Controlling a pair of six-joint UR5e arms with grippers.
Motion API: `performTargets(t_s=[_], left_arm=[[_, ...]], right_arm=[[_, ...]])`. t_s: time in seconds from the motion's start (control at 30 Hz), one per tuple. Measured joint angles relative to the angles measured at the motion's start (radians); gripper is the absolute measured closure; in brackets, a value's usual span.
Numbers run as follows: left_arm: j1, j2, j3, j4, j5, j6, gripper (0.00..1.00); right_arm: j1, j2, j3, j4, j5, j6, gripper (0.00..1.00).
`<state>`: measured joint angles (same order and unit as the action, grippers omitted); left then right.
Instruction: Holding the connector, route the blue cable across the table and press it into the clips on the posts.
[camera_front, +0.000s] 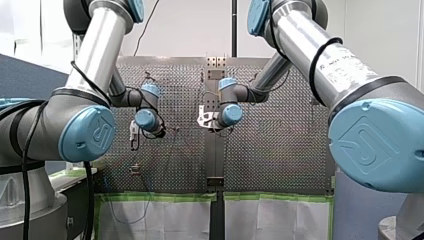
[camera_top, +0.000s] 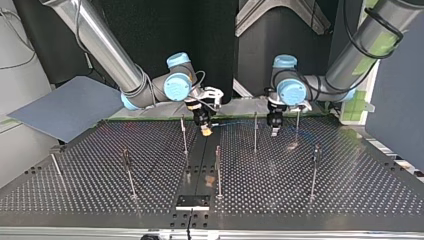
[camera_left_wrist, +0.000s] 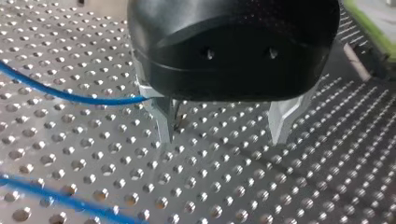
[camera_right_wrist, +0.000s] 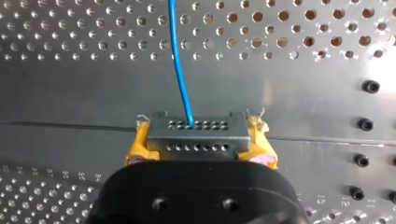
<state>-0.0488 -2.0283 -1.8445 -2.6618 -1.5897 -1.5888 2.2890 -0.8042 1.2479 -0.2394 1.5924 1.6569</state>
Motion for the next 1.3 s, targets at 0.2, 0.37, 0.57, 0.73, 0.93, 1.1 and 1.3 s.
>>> performTargets(t_s=[0.2,0.37,0.57,0.73,0.93,1.1,1.3], left_arm=[[-0.005,0.051,-0.048,-0.02,-0.005,-0.012,0.0],[-0.013,0.094,-0.091,-0.014,-0.011,-0.017,0.0],[-0.038,0.144,-0.142,0.018,-0.012,-0.036,0.0],[-0.066,0.16,-0.174,0.033,-0.018,-0.04,0.0],[-0.094,0.162,-0.195,0.035,-0.059,-0.04,0.0],[-0.116,0.178,-0.215,0.041,-0.074,-0.044,0.0],[-0.146,0.225,-0.232,0.07,-0.072,-0.074,0.0]], right_arm=[[-0.001,0.0,0.0,0.0,0.0,0.0,1.0],[0.0,0.0,0.0,0.001,0.0,0.0,1.0],[0.0,0.0,0.0,0.001,0.0,0.0,1.0],[-0.001,0.0,0.0,0.002,0.0,0.001,1.0],[-0.003,0.0,0.0,0.002,0.0,0.0,1.0],[-0.004,0.0,0.0,0.002,0.0,0.0,1.0],[-0.009,0.0,0.0,0.002,0.0,0.0,1.0]])
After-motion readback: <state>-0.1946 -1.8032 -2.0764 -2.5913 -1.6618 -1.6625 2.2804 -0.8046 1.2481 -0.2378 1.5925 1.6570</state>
